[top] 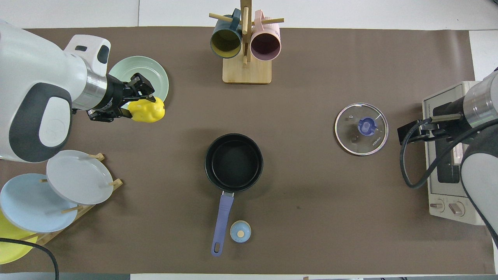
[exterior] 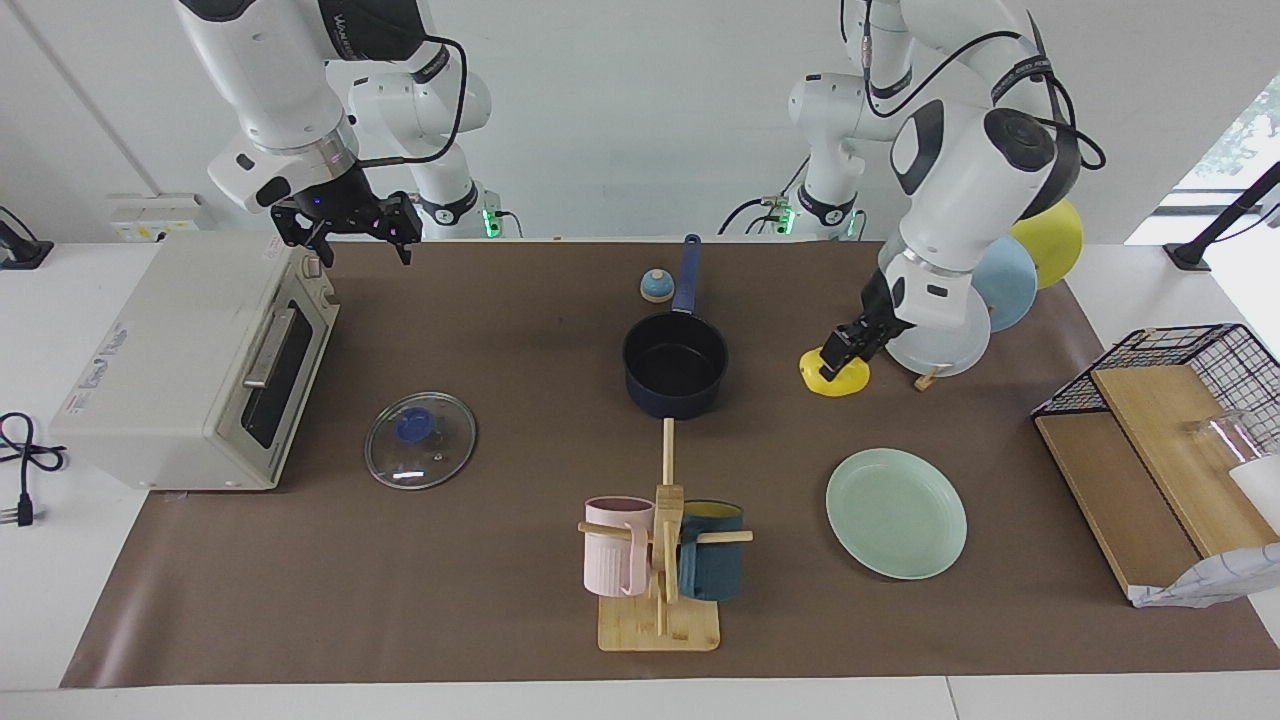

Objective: Transfer potato from pot to plate
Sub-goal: 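Lower the yellow potato onto the pale green plate with the left gripper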

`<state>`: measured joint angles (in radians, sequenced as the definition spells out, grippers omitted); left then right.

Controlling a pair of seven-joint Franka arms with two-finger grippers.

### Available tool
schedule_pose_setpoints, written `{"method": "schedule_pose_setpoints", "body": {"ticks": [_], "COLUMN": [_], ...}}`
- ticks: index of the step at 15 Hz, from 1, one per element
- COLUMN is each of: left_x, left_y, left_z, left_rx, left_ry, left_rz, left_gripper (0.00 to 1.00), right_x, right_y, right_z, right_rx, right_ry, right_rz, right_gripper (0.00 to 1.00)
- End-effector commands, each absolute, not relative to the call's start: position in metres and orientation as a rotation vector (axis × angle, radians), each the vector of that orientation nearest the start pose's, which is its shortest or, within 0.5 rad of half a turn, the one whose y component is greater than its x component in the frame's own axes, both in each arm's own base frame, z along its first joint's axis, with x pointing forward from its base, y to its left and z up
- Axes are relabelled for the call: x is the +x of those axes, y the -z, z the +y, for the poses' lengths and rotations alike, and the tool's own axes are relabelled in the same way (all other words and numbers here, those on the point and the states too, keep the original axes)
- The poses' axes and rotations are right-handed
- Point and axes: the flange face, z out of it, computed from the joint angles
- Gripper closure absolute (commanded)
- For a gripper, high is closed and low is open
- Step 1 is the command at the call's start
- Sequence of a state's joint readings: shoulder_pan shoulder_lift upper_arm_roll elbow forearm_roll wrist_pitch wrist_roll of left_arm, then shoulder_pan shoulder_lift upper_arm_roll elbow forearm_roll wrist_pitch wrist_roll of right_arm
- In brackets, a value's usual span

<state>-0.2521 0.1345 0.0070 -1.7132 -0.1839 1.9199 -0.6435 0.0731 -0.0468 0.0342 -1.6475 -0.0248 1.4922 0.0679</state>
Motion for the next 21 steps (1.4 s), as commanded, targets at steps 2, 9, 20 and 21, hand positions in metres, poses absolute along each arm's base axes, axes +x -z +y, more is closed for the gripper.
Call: {"method": "schedule_pose_setpoints", "body": {"ticks": [2,9,20,21], "left_x": [0.621,0.664,0.673,0.674], "left_y": [-0.482,-0.407,-0.363,-0.356], "left_z": [-0.126,-0.092,-0.117,-0.117], "left_rx": [-3.217,-3.165,-3.110,-3.111], "left_ry": [0.045,0.198,0.271,0.266], "left_rz": [-0.644,-0.539,-0.062,-0.057], "left_gripper": [0.96,0.96,0.94,0.82], "right_x": [0.520,0.523,0.522,0.522], "right_y": [-0.609,-0.609,-0.610,-0.610], "right_z": [0.049,0.032,0.032,0.030], "right_rx": [-3.184,-3.179,-3.177,-3.176], "right_ry": [-0.149,-0.155,-0.183,-0.179], "right_rz": [-0.072,-0.018,0.036,0.029], "right_gripper": [0.00,0.00,0.00,0.00]}}
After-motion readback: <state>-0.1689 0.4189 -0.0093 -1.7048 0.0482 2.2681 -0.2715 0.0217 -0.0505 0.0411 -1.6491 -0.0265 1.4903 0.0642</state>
